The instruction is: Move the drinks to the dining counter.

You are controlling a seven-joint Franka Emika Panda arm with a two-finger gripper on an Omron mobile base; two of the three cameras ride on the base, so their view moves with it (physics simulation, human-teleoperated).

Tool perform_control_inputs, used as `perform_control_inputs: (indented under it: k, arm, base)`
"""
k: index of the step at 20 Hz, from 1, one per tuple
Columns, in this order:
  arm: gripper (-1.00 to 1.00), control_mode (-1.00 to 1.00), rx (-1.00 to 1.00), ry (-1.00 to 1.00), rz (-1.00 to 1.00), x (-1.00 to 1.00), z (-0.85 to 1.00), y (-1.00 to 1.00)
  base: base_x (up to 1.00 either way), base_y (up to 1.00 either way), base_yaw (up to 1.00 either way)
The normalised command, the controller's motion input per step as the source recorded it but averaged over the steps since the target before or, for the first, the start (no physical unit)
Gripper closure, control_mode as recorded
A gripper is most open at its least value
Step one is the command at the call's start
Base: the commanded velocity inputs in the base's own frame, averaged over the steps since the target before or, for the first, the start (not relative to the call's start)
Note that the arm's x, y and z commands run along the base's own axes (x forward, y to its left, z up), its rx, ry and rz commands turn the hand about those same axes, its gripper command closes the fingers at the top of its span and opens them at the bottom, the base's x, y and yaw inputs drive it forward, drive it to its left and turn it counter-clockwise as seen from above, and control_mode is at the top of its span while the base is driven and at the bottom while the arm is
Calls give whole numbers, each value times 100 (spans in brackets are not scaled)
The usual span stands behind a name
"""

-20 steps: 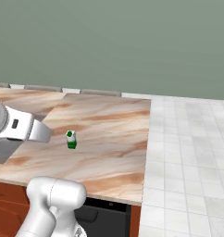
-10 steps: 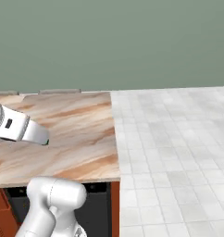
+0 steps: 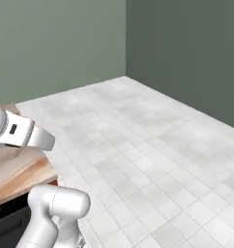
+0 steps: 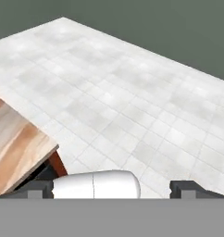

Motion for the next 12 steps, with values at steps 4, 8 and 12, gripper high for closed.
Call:
perform_control_inputs:
  k: [4,8,12]
  arm:
    - [-100,100,0,0,0,0,0,0]
    - [-100,100,0,0,0,0,0,0]
    - [-100,100,0,0,0,0,0,0]
  base:
    - [0,-20,-94]
    - [0,0,-100]
    - [0,1,-96]
